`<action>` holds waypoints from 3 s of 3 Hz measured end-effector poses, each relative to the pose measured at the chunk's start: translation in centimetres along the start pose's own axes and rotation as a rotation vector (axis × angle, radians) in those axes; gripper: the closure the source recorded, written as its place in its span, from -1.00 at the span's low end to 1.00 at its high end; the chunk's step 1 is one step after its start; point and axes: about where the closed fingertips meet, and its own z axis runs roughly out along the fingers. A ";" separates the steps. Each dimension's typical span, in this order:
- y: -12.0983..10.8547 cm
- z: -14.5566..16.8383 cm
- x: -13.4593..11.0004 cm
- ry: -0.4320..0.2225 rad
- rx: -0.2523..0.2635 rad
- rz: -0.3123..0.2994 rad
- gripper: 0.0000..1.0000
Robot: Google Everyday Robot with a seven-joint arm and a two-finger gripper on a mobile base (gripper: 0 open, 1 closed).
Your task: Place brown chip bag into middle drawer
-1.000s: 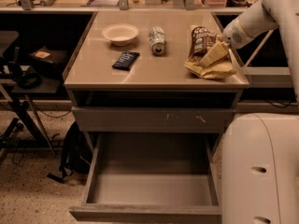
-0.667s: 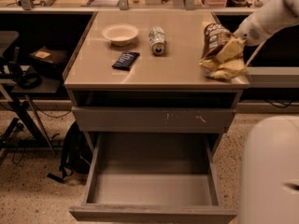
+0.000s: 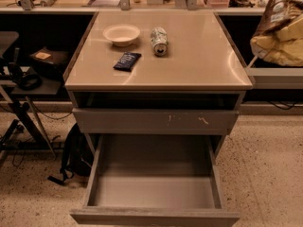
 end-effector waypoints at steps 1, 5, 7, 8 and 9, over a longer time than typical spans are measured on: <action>3.6 -9.2 -5.3 -0.158 0.103 -0.029 1.00; 17.2 -11.8 0.1 -0.143 -0.003 -0.101 1.00; 24.3 -7.5 11.9 0.036 -0.149 -0.064 1.00; 24.3 -7.5 11.9 0.036 -0.149 -0.064 1.00; 27.3 -4.1 13.7 0.017 -0.207 -0.025 1.00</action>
Offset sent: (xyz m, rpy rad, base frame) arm -0.0580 0.0233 0.0731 0.0268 -0.1670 -0.0130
